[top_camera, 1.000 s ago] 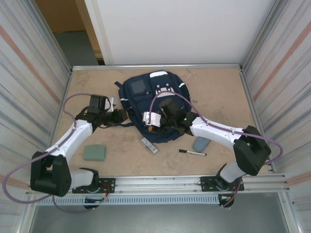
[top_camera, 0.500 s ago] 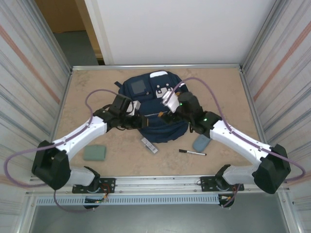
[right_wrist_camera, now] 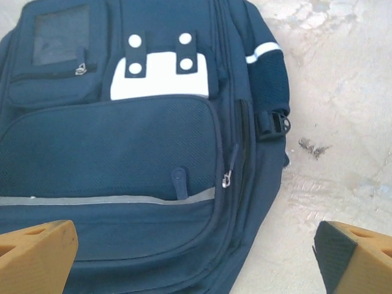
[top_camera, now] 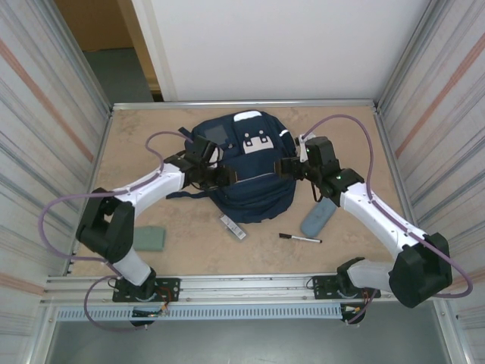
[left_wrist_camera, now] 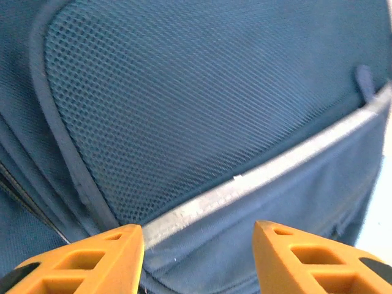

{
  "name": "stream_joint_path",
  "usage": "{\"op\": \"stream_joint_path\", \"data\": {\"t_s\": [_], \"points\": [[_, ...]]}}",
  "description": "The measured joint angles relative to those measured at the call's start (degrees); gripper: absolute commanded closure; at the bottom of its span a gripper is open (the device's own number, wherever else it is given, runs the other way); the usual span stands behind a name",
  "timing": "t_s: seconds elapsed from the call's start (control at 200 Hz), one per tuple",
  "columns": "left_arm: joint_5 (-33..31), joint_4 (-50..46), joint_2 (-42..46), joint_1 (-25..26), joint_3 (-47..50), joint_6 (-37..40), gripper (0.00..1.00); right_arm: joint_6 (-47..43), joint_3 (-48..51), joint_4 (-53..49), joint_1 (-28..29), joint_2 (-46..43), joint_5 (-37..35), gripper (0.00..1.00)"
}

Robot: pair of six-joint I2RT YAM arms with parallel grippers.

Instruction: Pack the student bag

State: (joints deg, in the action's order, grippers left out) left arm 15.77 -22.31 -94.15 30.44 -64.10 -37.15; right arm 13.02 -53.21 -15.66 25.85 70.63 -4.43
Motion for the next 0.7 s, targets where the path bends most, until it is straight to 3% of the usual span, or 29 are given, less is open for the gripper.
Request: {"op": "stream_joint_path", "data": {"t_s": [0.17,0.456,0.697], "points": [[-0.57,0.55,-3.48,-0.11,-0.15,-2.38,0.49,1.57,4.20,2.16,-0.02,-4.48,-1.90,0.01],[-7.30,-2.03,-2.38,-0.15,-1.55,-3.91,0.49,4.63,6.60,2.40,-1.33,-7.61,-6.43,0.01],[-3.93,0.13,-4.81,-0.59,-1.62,-4.22,0.53,8.85,10.97,4.02,-5.42,-9.33,-4.26,0.00]]}}
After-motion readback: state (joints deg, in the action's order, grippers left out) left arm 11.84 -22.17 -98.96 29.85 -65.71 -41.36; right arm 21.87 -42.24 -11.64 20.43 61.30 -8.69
